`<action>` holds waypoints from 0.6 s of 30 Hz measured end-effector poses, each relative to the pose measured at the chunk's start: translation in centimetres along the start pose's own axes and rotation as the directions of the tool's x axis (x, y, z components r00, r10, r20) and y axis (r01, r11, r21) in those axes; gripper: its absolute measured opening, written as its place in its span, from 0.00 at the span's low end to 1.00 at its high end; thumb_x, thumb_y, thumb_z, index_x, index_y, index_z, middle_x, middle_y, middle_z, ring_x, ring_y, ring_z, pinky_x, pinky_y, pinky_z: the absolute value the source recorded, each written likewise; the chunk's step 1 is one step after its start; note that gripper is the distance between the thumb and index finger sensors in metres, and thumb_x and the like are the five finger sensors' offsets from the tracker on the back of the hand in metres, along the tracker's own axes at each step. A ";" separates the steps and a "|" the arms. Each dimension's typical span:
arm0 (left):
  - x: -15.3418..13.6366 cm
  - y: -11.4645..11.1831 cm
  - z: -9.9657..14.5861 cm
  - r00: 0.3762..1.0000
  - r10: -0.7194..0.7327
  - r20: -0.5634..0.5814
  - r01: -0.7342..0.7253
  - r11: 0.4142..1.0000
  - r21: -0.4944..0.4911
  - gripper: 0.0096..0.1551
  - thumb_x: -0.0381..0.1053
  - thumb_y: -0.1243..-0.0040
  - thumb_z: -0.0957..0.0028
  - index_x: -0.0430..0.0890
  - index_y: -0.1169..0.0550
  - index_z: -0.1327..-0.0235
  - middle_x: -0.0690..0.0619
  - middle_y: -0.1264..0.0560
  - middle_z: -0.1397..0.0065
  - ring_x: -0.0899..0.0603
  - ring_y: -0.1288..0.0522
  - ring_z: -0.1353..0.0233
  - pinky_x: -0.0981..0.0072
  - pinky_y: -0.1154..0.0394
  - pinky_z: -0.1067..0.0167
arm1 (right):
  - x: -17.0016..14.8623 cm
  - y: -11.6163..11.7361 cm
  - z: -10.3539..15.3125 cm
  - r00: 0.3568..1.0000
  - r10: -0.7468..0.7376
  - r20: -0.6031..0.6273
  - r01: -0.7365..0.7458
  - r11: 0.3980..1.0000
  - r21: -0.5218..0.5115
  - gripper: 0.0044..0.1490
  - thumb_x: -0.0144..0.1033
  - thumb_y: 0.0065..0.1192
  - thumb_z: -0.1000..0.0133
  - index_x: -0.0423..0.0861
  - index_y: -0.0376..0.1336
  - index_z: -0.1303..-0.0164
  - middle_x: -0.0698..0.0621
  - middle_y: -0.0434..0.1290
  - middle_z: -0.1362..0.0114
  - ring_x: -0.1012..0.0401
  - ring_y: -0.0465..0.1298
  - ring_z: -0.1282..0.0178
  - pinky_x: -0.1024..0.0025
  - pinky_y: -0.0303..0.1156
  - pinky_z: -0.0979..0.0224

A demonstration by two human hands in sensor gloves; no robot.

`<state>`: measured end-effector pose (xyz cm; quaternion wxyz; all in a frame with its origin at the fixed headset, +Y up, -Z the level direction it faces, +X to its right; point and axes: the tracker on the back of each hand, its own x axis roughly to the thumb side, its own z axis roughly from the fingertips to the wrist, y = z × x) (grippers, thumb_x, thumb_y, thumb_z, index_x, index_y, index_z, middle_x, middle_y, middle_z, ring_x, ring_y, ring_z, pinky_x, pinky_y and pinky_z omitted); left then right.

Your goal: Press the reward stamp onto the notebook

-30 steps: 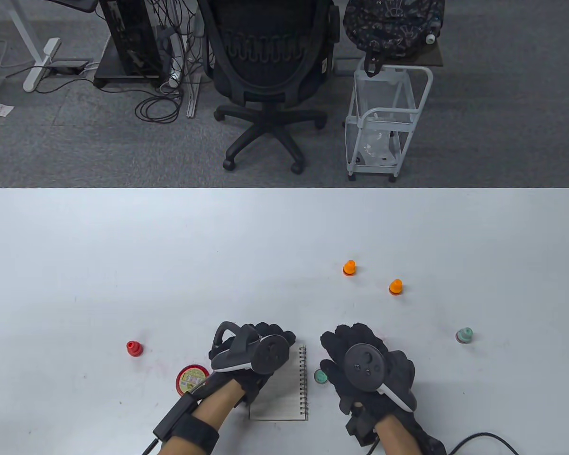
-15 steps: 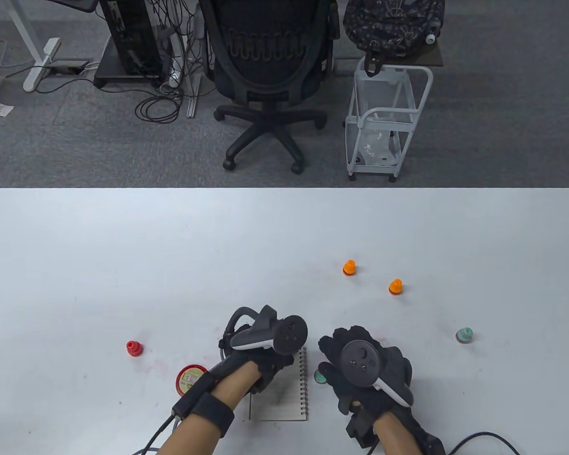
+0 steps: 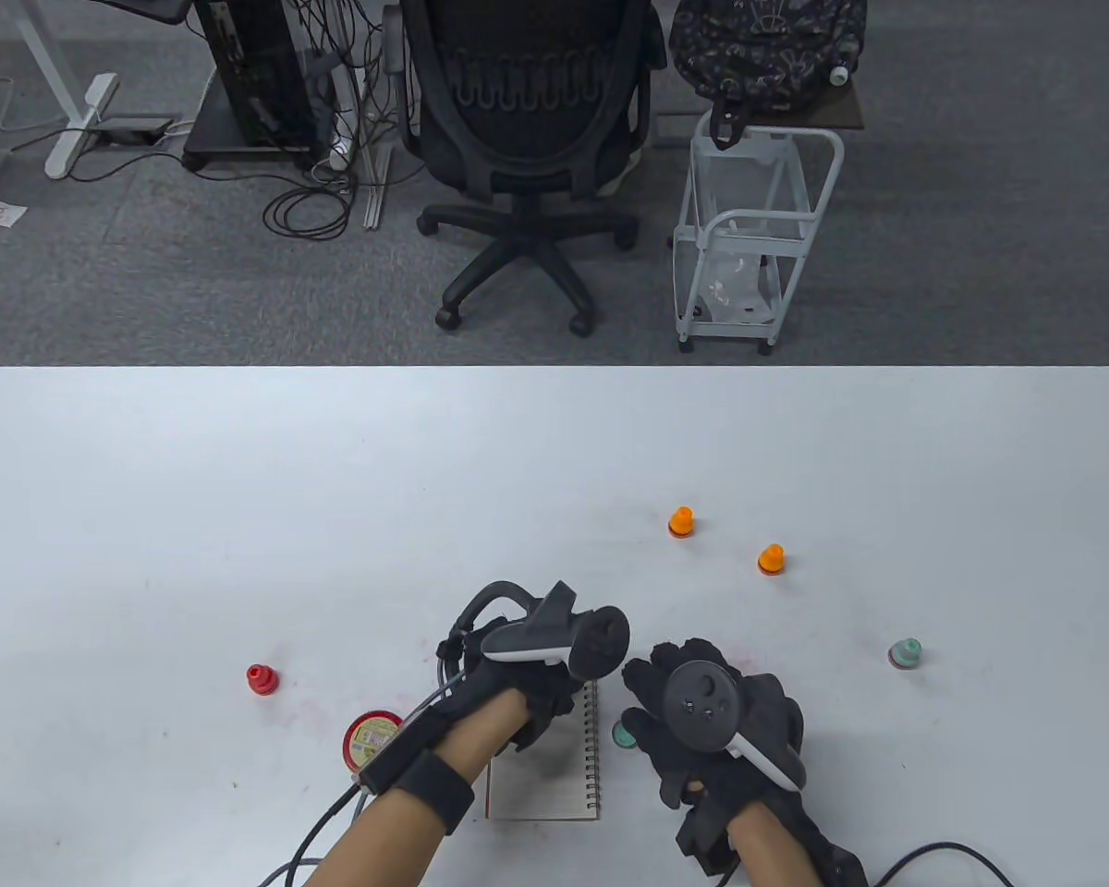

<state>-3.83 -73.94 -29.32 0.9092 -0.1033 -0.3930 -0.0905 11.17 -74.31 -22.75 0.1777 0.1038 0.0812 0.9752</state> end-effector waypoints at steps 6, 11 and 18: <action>0.7 -1.7 3.8 0.998 -0.068 0.001 0.065 0.960 0.273 0.23 0.48 0.26 0.60 0.47 0.12 0.50 0.46 0.13 0.47 0.45 0.12 0.55 0.54 0.16 0.50 | 0.4 0.2 0.0 1.000 0.020 0.017 -0.020 1.000 0.007 0.37 0.49 0.61 0.51 0.52 0.60 0.31 0.45 0.58 0.20 0.38 0.52 0.19 0.32 0.53 0.24; -3.5 -0.1 8.9 0.946 0.314 -0.084 -0.230 0.830 0.507 0.24 0.49 0.28 0.55 0.45 0.13 0.46 0.46 0.13 0.45 0.42 0.13 0.54 0.50 0.18 0.50 | 0.7 0.8 -0.1 0.998 0.066 0.023 -0.067 0.997 0.037 0.38 0.49 0.63 0.52 0.52 0.59 0.30 0.46 0.58 0.21 0.38 0.54 0.20 0.33 0.55 0.25; -6.3 1.3 17.1 0.834 0.552 -0.027 -0.365 0.587 0.723 0.25 0.50 0.30 0.51 0.44 0.14 0.42 0.46 0.14 0.43 0.42 0.14 0.53 0.50 0.19 0.49 | 0.9 2.4 -0.7 0.986 0.164 -0.007 -0.163 0.981 0.102 0.44 0.48 0.66 0.54 0.51 0.55 0.27 0.46 0.60 0.24 0.41 0.57 0.22 0.37 0.56 0.25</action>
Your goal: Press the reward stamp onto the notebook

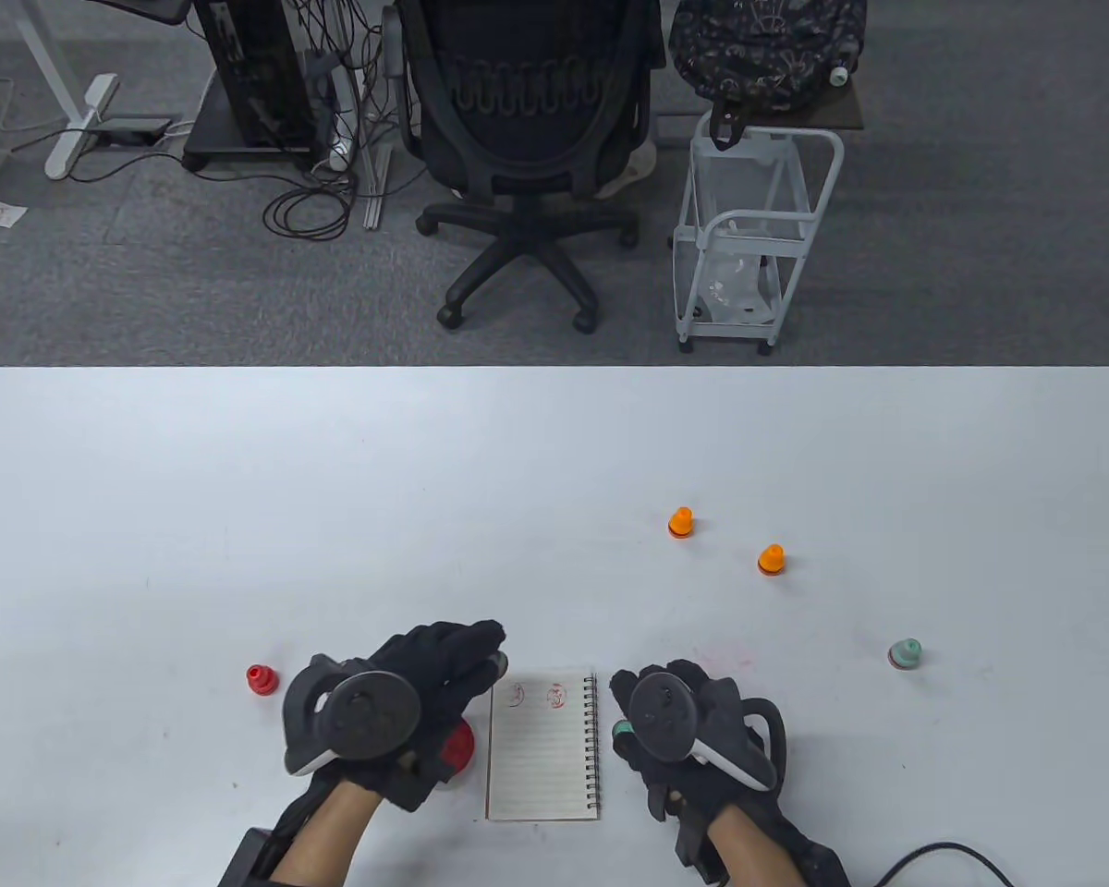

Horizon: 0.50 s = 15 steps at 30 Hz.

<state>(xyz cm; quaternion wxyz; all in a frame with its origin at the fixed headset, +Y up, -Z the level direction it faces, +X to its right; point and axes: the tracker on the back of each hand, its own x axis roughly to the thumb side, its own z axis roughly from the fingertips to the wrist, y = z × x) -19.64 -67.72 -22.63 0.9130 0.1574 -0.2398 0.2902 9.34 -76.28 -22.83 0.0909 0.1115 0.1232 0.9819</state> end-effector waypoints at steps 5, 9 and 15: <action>-3.8 0.0 4.7 0.963 0.256 -0.088 -0.238 0.956 0.172 0.25 0.50 0.30 0.51 0.42 0.14 0.42 0.45 0.14 0.45 0.43 0.14 0.56 0.51 0.19 0.52 | 0.3 1.8 -1.0 0.998 0.037 -0.041 -0.031 0.989 0.146 0.53 0.51 0.65 0.55 0.50 0.45 0.24 0.46 0.52 0.24 0.42 0.51 0.23 0.37 0.52 0.24; -4.5 0.2 4.9 0.930 0.355 -0.096 -0.329 0.919 0.218 0.25 0.51 0.31 0.50 0.42 0.15 0.42 0.45 0.14 0.45 0.43 0.14 0.56 0.51 0.19 0.52 | 0.6 2.0 -1.3 0.996 0.060 -0.071 -0.047 0.984 0.172 0.48 0.50 0.63 0.55 0.54 0.46 0.26 0.47 0.48 0.24 0.43 0.48 0.22 0.38 0.50 0.23; -3.6 -0.9 5.1 0.931 0.356 -0.077 -0.341 0.927 0.157 0.25 0.51 0.32 0.50 0.42 0.15 0.42 0.45 0.14 0.46 0.44 0.14 0.57 0.52 0.19 0.52 | 1.2 1.2 -1.2 0.996 0.073 -0.059 -0.066 0.992 0.105 0.39 0.42 0.67 0.56 0.53 0.57 0.33 0.46 0.56 0.27 0.39 0.56 0.25 0.37 0.59 0.28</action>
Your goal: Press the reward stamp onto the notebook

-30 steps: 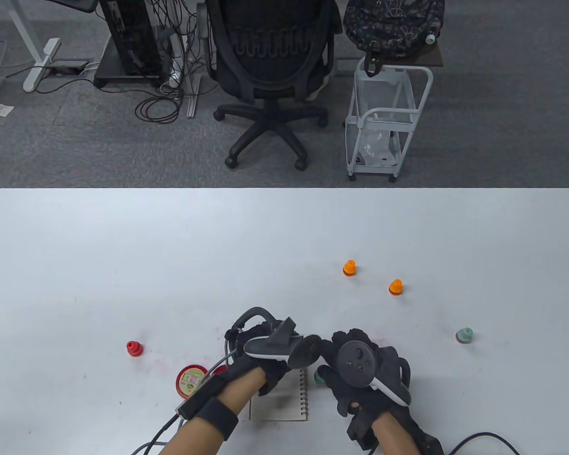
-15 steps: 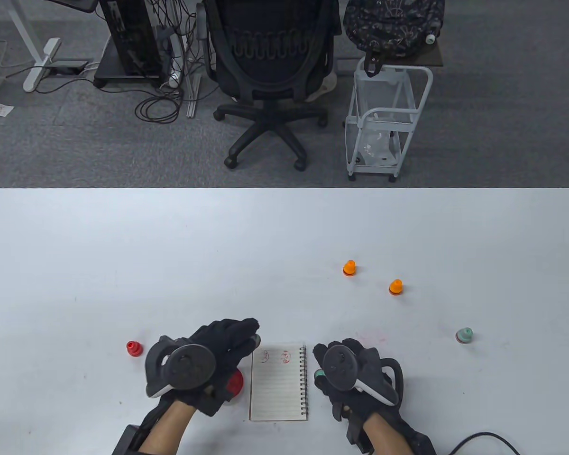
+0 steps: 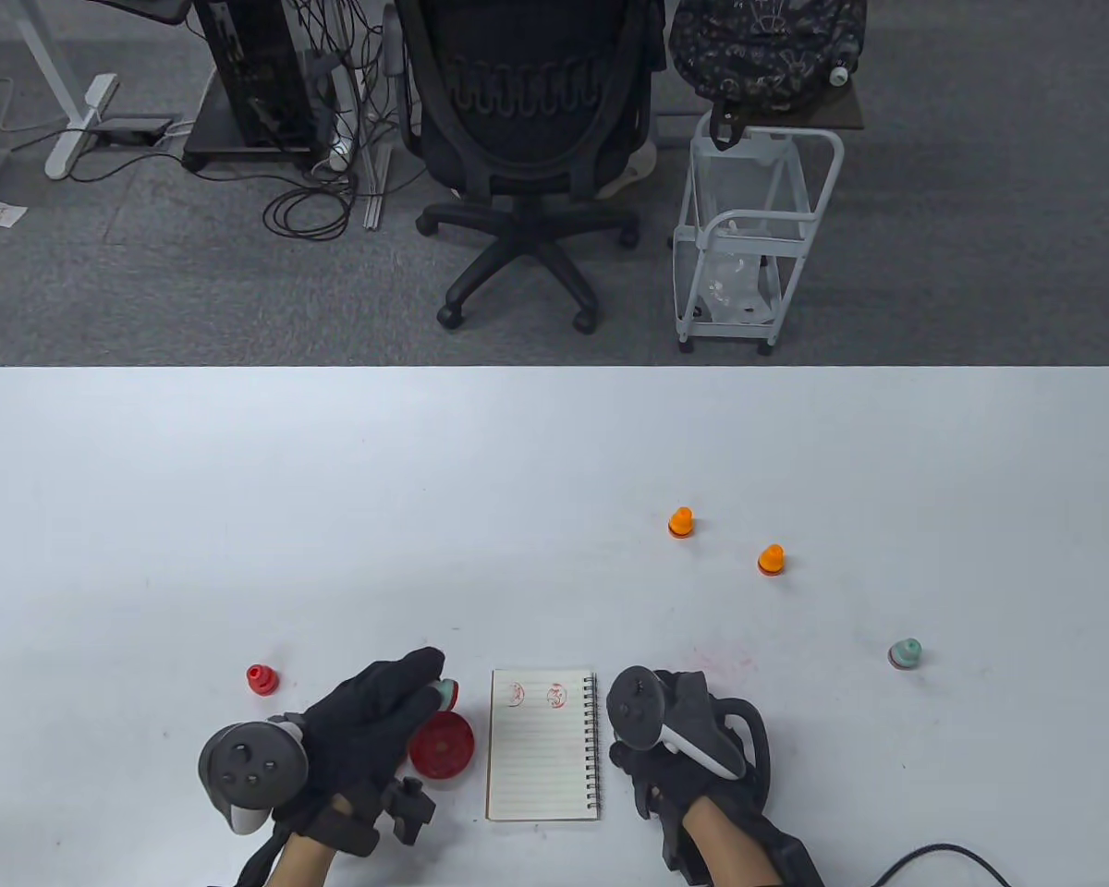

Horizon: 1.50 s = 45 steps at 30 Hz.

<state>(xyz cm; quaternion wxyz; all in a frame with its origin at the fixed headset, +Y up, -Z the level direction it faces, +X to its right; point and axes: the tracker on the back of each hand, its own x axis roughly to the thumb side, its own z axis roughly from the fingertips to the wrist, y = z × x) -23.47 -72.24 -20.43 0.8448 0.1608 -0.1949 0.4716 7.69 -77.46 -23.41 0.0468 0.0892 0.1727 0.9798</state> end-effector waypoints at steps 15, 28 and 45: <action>2.3 -4.5 0.8 0.990 0.119 0.069 -0.115 0.992 -0.051 0.26 0.48 0.31 0.50 0.44 0.19 0.39 0.45 0.17 0.39 0.43 0.15 0.52 0.51 0.20 0.49 | 3.7 -2.5 3.6 0.648 -0.672 0.358 0.707 0.705 0.045 0.38 0.36 0.68 0.55 0.45 0.59 0.33 0.44 0.61 0.29 0.47 0.74 0.36 0.47 0.72 0.35; 1.6 -5.8 1.0 0.986 0.164 0.018 -0.161 0.980 -0.117 0.26 0.48 0.32 0.49 0.42 0.20 0.38 0.45 0.17 0.40 0.43 0.16 0.52 0.50 0.20 0.49 | 2.7 -2.0 3.3 0.340 -0.858 0.386 0.906 0.408 0.108 0.45 0.35 0.67 0.53 0.46 0.50 0.27 0.45 0.59 0.29 0.48 0.75 0.37 0.50 0.74 0.36; 2.2 -3.8 0.4 0.994 -0.026 0.109 0.038 0.993 -0.108 0.26 0.49 0.31 0.49 0.41 0.19 0.40 0.45 0.16 0.43 0.42 0.16 0.54 0.49 0.20 0.49 | 2.5 -2.1 3.5 0.412 -0.832 0.372 0.873 0.477 0.100 0.47 0.43 0.66 0.53 0.47 0.50 0.25 0.42 0.54 0.24 0.44 0.70 0.32 0.45 0.69 0.33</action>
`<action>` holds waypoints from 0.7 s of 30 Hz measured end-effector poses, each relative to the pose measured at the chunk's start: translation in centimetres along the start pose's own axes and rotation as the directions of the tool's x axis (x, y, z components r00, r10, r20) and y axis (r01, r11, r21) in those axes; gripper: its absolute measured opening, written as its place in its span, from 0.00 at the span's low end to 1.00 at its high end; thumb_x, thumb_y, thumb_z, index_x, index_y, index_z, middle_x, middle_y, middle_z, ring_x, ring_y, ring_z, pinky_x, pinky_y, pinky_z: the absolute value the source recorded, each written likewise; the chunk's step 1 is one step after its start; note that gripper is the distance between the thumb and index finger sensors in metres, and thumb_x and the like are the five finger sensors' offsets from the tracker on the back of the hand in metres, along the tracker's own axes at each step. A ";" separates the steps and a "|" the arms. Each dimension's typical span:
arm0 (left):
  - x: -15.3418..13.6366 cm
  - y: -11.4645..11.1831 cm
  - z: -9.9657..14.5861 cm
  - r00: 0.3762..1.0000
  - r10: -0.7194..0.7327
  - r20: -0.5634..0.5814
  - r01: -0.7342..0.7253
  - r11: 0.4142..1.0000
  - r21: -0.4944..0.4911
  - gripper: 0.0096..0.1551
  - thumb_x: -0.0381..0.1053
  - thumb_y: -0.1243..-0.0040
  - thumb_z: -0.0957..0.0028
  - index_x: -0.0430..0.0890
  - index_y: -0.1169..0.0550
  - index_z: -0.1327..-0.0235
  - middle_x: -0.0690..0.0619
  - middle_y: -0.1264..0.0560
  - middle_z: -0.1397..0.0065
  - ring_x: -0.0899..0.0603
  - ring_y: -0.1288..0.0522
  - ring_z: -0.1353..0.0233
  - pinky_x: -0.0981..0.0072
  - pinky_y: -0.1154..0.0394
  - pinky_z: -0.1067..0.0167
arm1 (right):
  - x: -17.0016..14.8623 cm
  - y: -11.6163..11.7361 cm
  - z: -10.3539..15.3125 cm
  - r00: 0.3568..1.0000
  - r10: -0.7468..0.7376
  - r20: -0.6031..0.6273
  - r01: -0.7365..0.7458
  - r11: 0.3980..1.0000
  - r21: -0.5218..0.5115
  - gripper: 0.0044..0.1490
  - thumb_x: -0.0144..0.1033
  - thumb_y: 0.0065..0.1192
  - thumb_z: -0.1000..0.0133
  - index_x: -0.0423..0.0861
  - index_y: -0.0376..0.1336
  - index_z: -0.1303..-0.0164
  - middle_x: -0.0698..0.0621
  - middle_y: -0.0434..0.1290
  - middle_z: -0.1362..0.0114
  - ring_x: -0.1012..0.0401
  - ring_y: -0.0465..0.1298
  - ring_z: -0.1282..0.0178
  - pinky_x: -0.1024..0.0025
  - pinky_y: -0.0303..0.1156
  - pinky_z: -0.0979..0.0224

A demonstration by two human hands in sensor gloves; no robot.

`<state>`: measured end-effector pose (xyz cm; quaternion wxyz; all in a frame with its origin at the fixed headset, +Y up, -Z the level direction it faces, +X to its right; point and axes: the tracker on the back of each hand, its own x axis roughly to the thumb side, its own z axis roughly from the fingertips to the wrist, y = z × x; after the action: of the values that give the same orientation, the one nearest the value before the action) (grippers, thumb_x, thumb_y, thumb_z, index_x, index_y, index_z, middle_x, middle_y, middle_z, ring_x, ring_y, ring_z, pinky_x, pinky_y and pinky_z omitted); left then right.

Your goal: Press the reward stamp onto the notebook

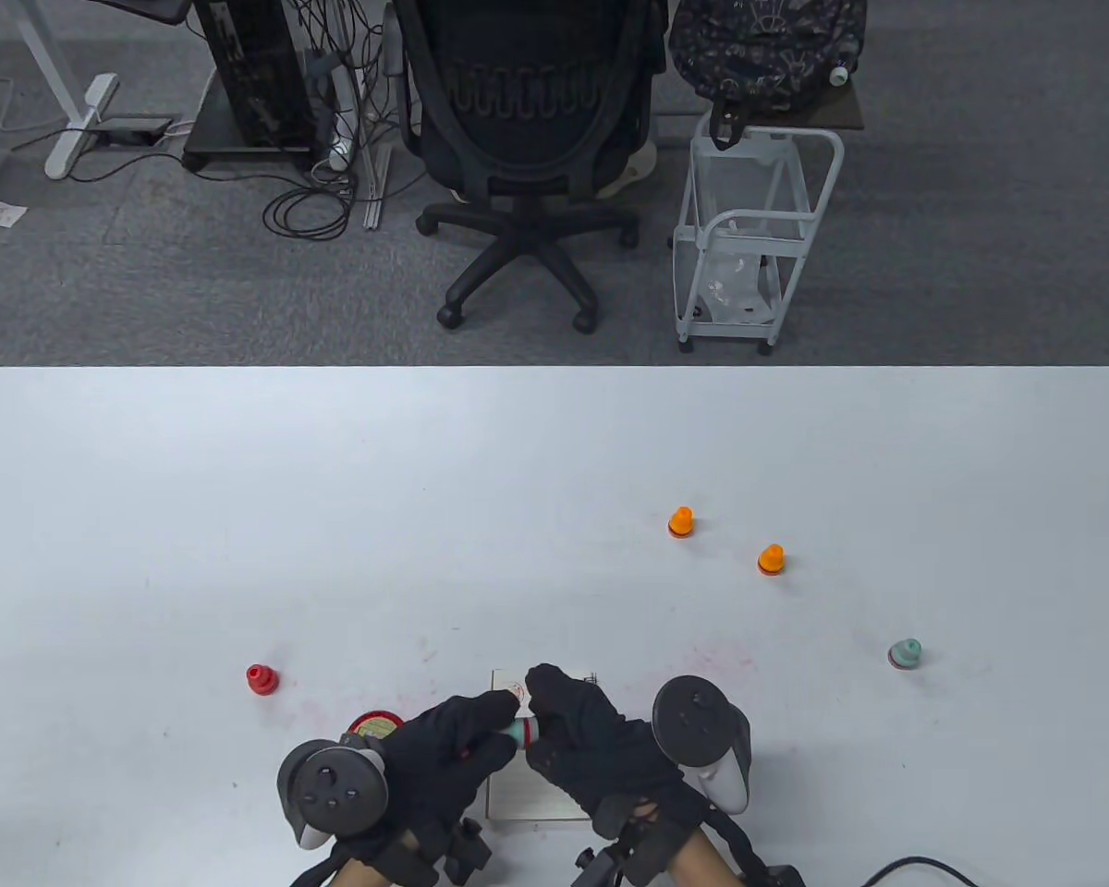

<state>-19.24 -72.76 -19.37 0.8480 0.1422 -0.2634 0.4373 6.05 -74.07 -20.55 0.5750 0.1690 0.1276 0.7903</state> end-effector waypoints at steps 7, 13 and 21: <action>-2.3 9.7 0.0 0.970 -0.241 -0.040 0.244 0.964 0.105 0.26 0.50 0.32 0.49 0.42 0.18 0.39 0.45 0.16 0.43 0.42 0.16 0.53 0.47 0.21 0.48 | 0.1 -3.0 0.7 0.990 0.143 -0.004 -0.143 0.981 -0.133 0.44 0.45 0.62 0.51 0.47 0.51 0.25 0.40 0.54 0.23 0.39 0.65 0.29 0.41 0.65 0.32; -6.7 15.3 2.1 0.687 -0.692 -0.221 0.709 0.705 -0.003 0.25 0.49 0.33 0.48 0.43 0.16 0.39 0.45 0.17 0.41 0.40 0.17 0.51 0.45 0.22 0.46 | -0.5 -4.7 0.9 0.982 0.184 -0.045 -0.189 0.963 -0.191 0.40 0.45 0.60 0.50 0.46 0.55 0.27 0.40 0.57 0.24 0.38 0.65 0.29 0.40 0.65 0.32; -11.1 14.8 3.6 0.461 -0.837 -0.293 0.790 0.538 -0.294 0.23 0.43 0.30 0.50 0.49 0.14 0.41 0.47 0.18 0.33 0.37 0.18 0.44 0.43 0.24 0.42 | -1.6 -5.5 0.9 0.987 0.128 -0.097 -0.145 0.971 -0.189 0.40 0.46 0.59 0.49 0.45 0.57 0.27 0.40 0.58 0.24 0.38 0.66 0.29 0.39 0.64 0.32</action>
<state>-37.80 -73.28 -22.60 0.9939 0.1084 -0.0088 -0.0177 11.61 -73.95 -22.11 0.5271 0.0868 0.0617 0.8431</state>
